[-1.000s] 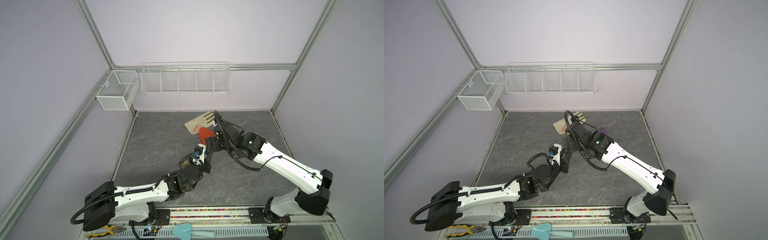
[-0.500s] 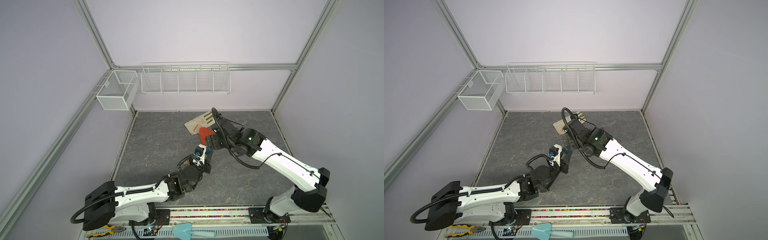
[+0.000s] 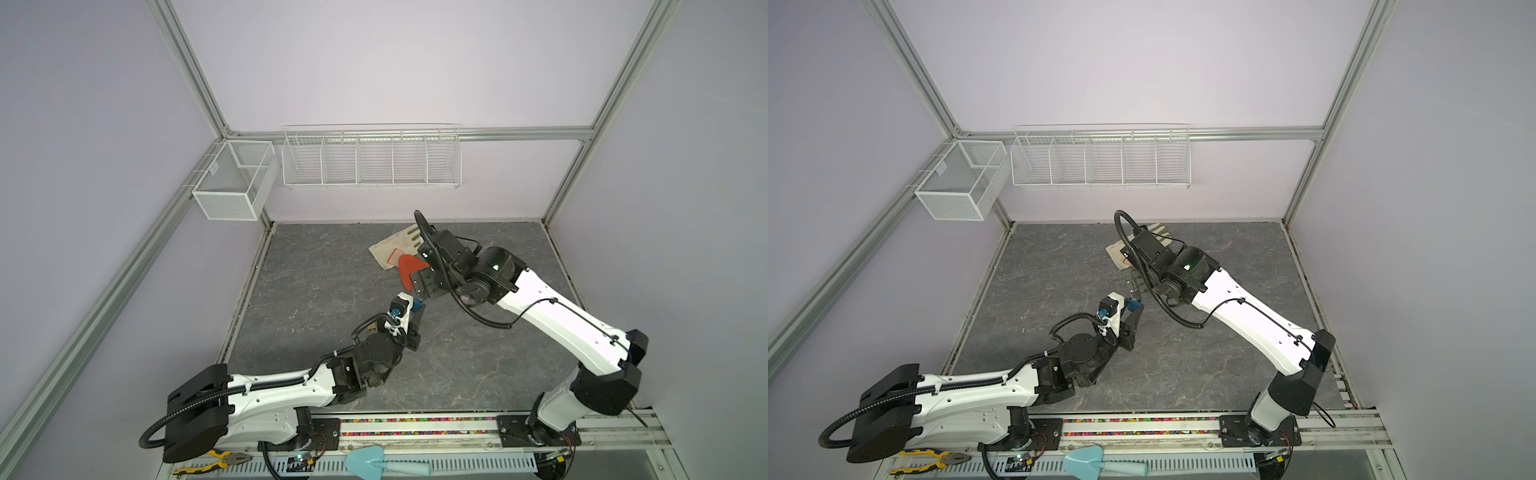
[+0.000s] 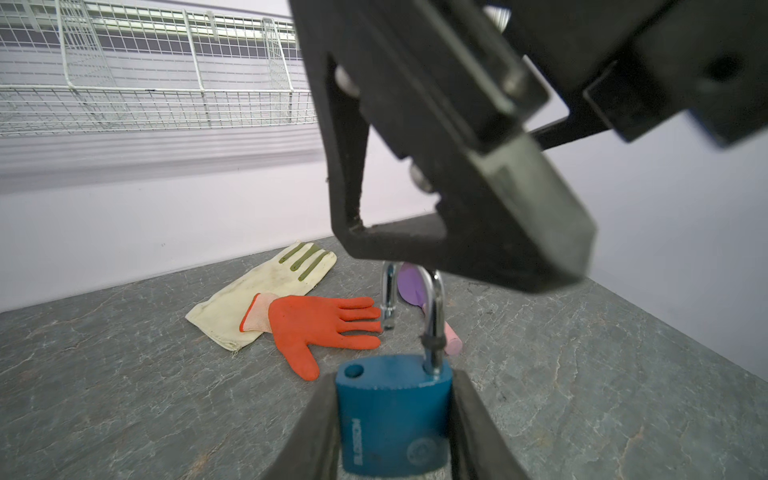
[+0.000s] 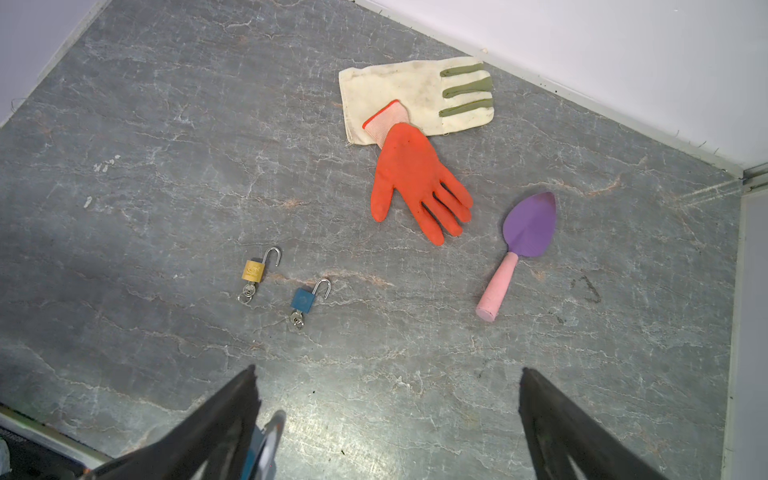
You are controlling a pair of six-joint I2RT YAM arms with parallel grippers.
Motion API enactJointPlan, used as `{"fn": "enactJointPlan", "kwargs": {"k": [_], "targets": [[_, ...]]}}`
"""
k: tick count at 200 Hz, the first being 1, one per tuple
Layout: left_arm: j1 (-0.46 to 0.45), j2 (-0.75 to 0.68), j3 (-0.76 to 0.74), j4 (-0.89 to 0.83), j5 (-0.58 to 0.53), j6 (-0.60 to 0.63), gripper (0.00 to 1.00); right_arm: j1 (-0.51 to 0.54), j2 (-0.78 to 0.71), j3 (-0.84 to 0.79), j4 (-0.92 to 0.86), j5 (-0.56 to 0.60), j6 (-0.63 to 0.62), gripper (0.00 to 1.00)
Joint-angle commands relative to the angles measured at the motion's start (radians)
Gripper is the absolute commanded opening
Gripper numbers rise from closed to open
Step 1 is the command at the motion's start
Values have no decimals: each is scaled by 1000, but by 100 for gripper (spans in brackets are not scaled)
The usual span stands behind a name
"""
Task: Unlock with the key
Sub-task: 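Turn the inserted key with the right gripper until the shackle pops open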
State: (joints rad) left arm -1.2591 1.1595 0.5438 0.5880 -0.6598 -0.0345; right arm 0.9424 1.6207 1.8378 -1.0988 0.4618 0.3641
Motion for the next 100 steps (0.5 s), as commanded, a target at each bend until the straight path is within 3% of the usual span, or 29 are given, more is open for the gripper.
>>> {"fn": "enactJointPlan", "kwargs": {"k": [1, 56, 100], "targets": [[-6, -26, -7, 55, 14, 31, 0, -8, 28, 38, -72, -20, -46, 99], [-6, -31, -22, 69, 4, 34, 0, -33, 35, 61, -118, -17, -59, 99], [-7, -49, -28, 72, 17, 35, 0, -58, 9, 45, -111, -83, -78, 99]]}}
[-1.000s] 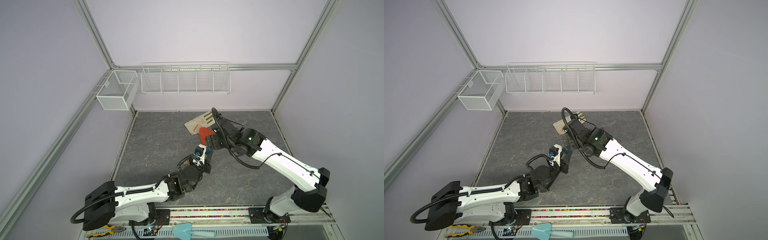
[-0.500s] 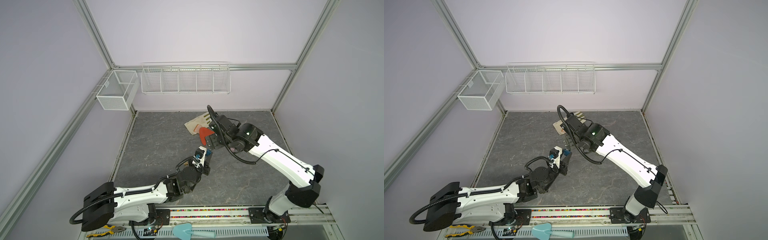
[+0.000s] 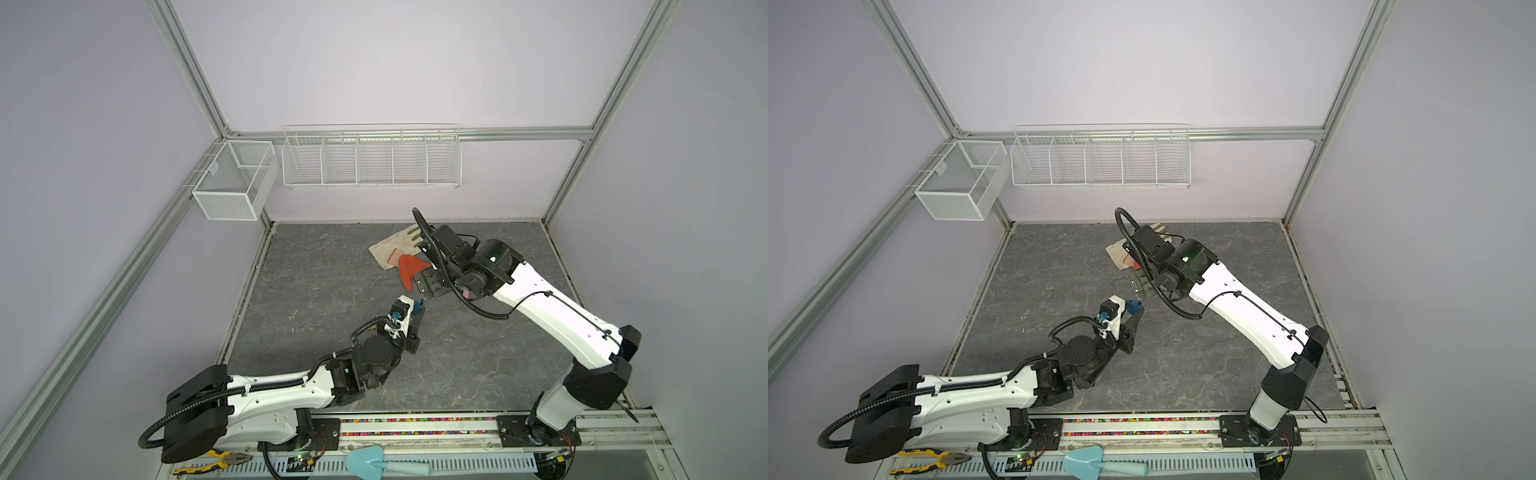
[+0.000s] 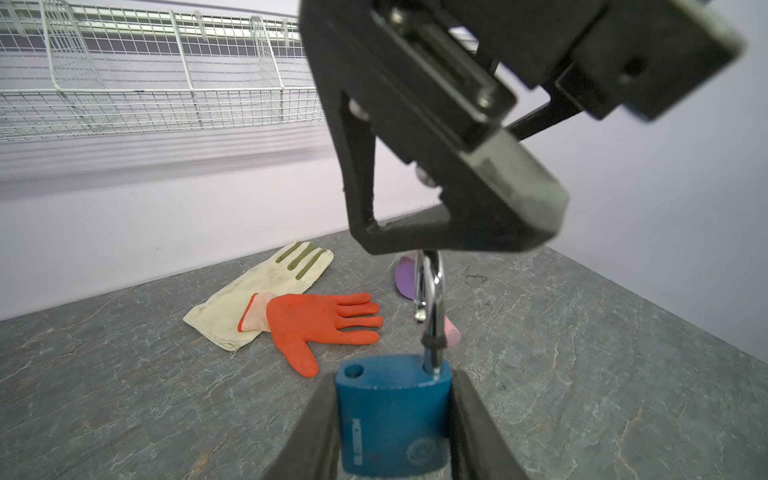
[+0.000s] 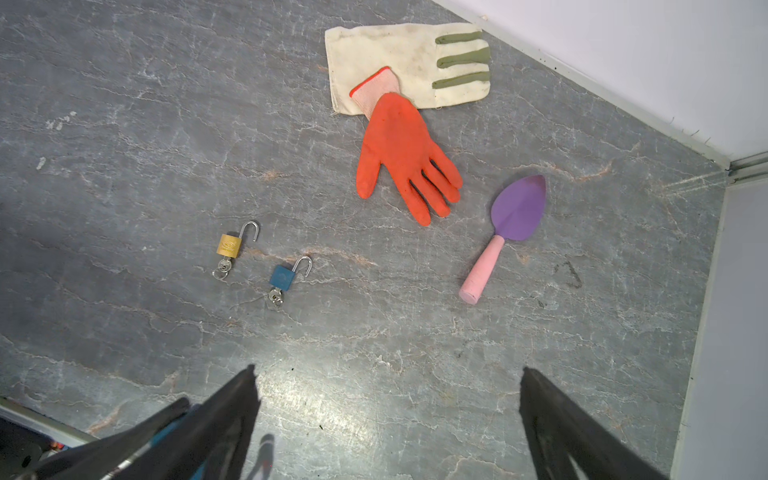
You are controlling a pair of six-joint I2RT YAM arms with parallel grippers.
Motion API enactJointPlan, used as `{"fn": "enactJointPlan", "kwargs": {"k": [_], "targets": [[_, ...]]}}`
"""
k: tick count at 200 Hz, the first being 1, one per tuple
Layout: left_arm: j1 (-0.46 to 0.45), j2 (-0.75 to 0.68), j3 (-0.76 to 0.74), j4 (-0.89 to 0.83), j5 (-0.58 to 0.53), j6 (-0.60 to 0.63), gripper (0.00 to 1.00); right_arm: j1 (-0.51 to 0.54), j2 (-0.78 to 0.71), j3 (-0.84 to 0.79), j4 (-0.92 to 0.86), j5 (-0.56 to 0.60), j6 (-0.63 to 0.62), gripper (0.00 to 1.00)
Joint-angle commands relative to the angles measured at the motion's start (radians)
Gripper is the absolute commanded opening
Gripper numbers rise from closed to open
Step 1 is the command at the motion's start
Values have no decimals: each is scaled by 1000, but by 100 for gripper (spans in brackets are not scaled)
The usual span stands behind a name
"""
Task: Unlock with the key
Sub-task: 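Turn the inserted key with the right gripper until the shackle pops open, then open the right gripper off the key and draw it back from the padlock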
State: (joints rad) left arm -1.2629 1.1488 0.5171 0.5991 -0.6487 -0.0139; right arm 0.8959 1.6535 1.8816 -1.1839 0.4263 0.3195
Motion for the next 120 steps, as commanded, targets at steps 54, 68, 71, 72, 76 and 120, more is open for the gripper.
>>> {"fn": "enactJointPlan", "kwargs": {"k": [54, 68, 71, 72, 76, 120], "targets": [[-3, -70, 1, 60, -17, 13, 0, -26, -104, -67, 8, -96, -32, 99], [-2, -68, 9, 50, -18, 8, 0, -26, -129, -89, 22, -117, -26, 99], [-1, -67, 12, 48, -20, 6, 0, -27, -134, -92, 24, -121, -24, 99], [-2, -65, 12, 48, -21, 6, 0, -27, -135, -93, 25, -122, -25, 99], [-2, -65, 15, 46, -25, 4, 0, -28, -139, -98, 24, -125, -24, 99], [-2, -53, 36, 34, -30, -12, 0, -30, -197, -148, 46, -150, -9, 99]]}}
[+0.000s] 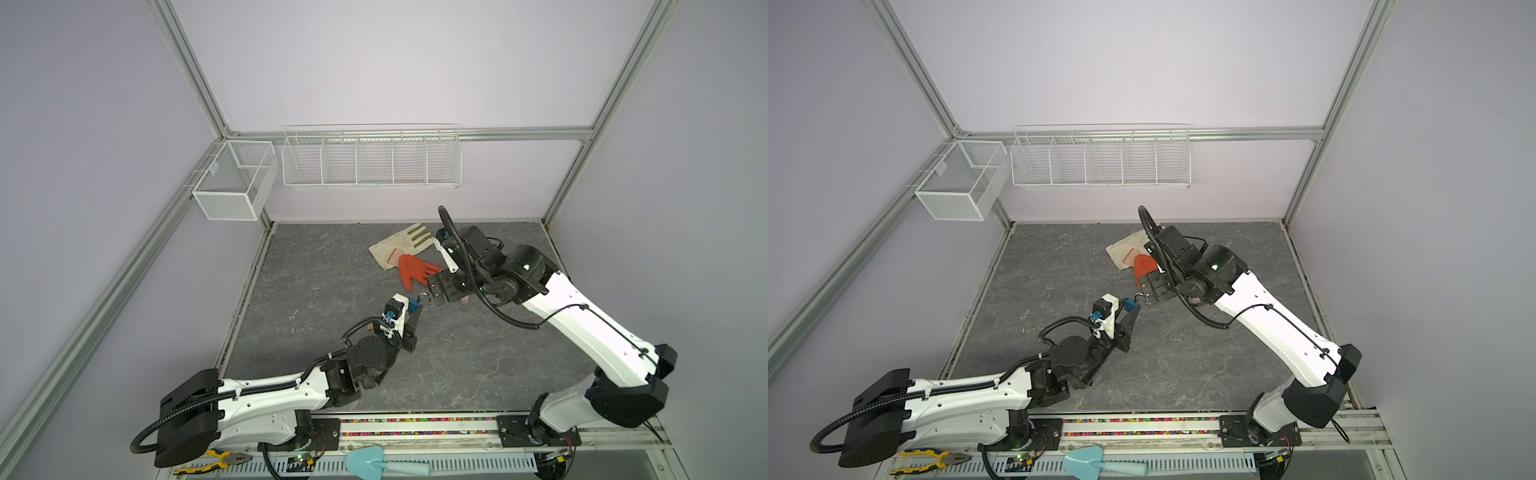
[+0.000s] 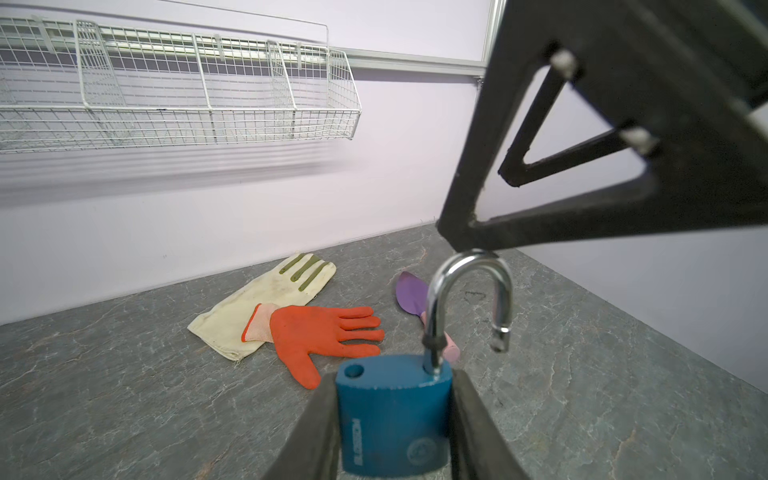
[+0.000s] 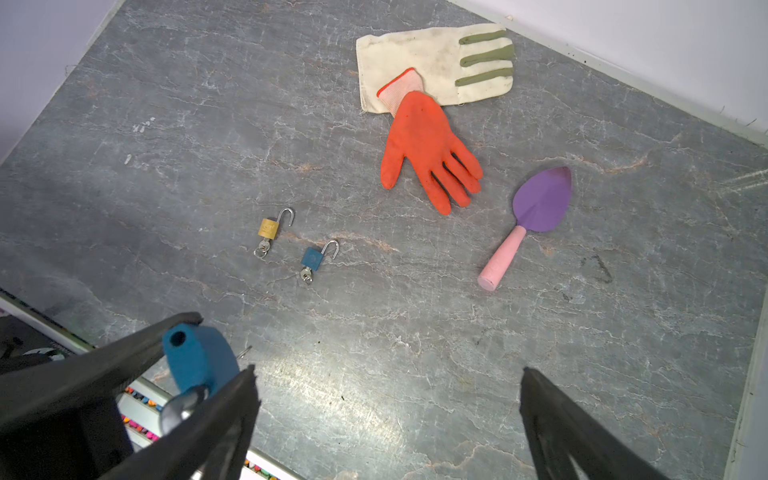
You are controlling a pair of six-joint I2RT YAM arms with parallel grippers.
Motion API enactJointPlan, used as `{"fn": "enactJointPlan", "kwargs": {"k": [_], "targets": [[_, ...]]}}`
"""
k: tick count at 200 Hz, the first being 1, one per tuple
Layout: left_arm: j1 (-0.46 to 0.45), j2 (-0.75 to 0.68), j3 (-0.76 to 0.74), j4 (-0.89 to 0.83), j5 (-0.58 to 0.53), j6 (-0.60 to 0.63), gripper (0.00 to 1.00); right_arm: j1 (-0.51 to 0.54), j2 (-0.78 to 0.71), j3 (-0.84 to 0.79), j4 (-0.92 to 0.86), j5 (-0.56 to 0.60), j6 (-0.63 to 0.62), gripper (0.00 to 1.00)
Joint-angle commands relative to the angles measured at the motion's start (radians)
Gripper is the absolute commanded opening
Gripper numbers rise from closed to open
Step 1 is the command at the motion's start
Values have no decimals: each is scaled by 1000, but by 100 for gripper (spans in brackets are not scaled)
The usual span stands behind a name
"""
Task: Unlock with the key
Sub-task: 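Open the right gripper off the key and draw it back from the padlock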
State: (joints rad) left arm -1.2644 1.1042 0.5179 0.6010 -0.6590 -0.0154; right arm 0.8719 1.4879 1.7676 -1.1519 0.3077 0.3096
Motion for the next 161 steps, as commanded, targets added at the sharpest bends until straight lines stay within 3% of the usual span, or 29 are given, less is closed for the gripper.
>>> {"fn": "enactJointPlan", "kwargs": {"k": [1, 115, 161], "targets": [[0, -8, 36, 32, -19, -11, 0, -6, -32, -34, 14, -32, 1, 99], [0, 2, 54, 26, -15, -34, 0, -40, -142, -119, 101, -145, -18, 100], [0, 5, 60, 33, 12, -31, 0, -68, -135, -125, 94, -96, -29, 100]]}}
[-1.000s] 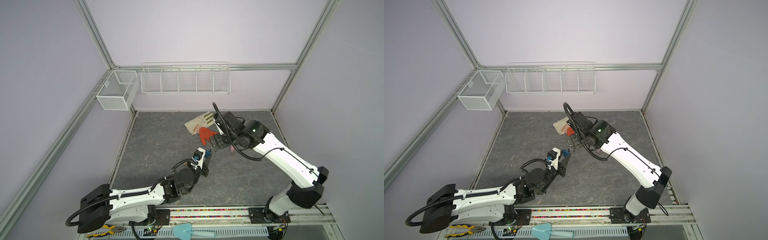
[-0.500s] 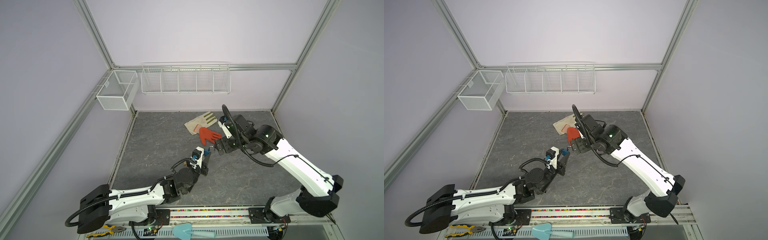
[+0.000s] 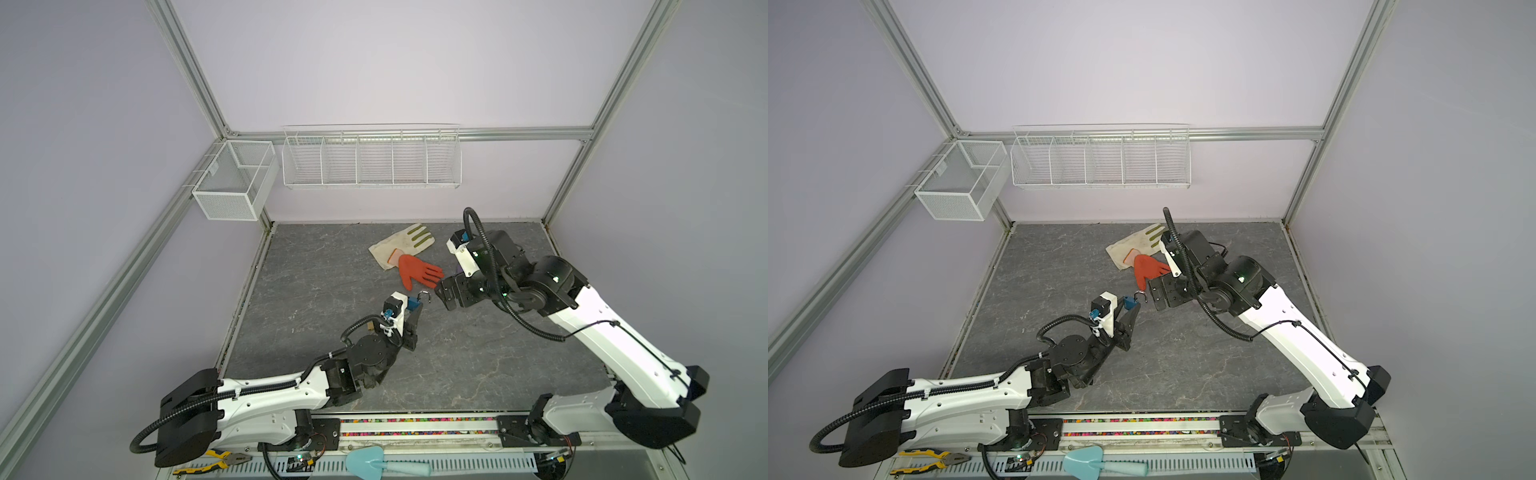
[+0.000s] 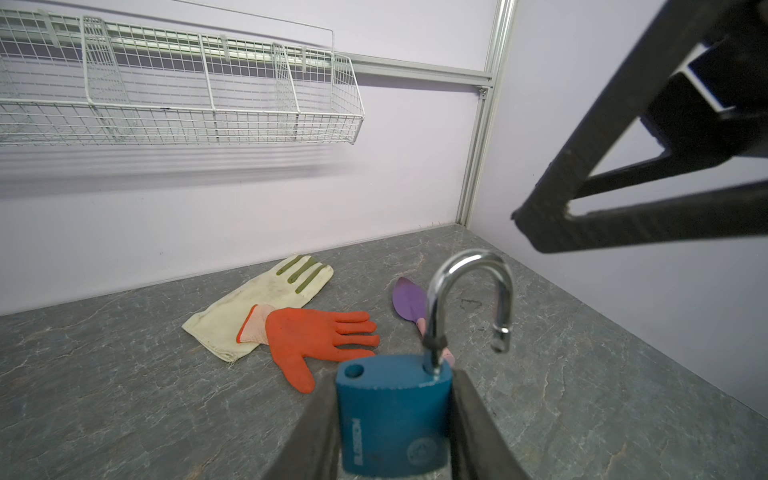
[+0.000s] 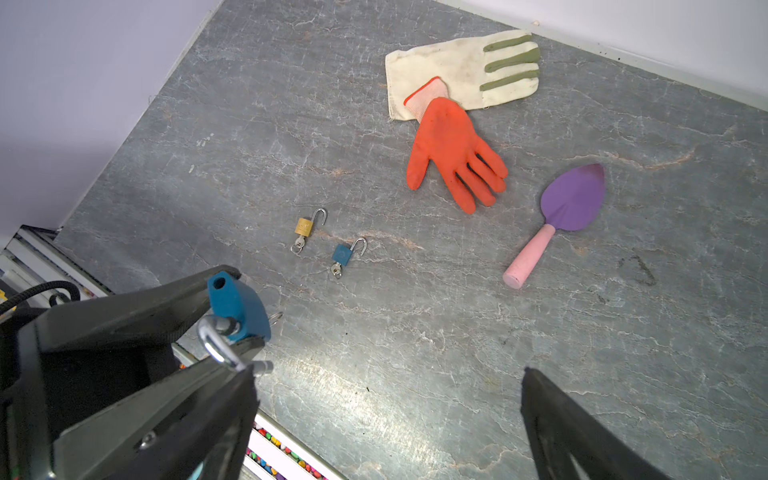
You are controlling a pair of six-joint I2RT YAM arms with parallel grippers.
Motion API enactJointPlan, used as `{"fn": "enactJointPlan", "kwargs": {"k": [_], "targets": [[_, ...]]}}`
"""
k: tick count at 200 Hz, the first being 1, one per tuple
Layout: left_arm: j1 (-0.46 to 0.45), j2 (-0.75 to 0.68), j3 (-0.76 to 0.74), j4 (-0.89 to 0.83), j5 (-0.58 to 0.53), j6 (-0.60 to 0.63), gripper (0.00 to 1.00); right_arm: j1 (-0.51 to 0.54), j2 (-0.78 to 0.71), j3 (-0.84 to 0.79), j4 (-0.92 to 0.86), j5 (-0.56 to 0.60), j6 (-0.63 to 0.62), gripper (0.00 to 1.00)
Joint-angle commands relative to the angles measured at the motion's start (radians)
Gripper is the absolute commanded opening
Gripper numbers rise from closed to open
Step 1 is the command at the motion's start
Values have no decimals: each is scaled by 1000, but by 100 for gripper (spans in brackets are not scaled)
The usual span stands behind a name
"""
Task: Unlock with the key
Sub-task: 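Open the right gripper off the key and draw it back from the padlock, then lower the opened blue padlock with the left gripper onto the table and release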
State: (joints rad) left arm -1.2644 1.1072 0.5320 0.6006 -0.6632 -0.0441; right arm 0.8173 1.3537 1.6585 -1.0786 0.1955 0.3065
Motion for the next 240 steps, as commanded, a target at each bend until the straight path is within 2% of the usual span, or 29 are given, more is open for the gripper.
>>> {"fn": "enactJointPlan", "kwargs": {"k": [1, 18, 55, 117, 141, 159, 175, 212, 240], "targets": [[0, 2, 45, 33, 17, -2, 0, -13, 0, -16, 21, 15, -26, 100], [0, 3, 49, 34, 22, -2, 0, -13, 5, -23, 45, -43, -40, 100], [0, 7, 57, 33, 22, -1, 0, -14, 7, -50, 73, -89, -49, 100], [0, 15, 66, 28, 11, -7, 0, -16, -14, -82, 82, -98, -47, 100], [0, 25, 75, 4, 7, -37, 0, -25, -31, -87, 64, -38, -31, 99], [0, 44, 101, -68, 15, -93, 0, -45, -57, -115, 60, 0, -10, 97], [0, 72, 143, -194, 18, -174, 0, -76, -90, -165, 71, 11, 12, 90], [0, 172, 205, -404, 97, -410, 0, -179, -173, -355, 154, 21, 83, 89], [4, 286, 305, -638, 107, -604, 0, -272, -234, -540, 253, -29, 157, 89]]}}
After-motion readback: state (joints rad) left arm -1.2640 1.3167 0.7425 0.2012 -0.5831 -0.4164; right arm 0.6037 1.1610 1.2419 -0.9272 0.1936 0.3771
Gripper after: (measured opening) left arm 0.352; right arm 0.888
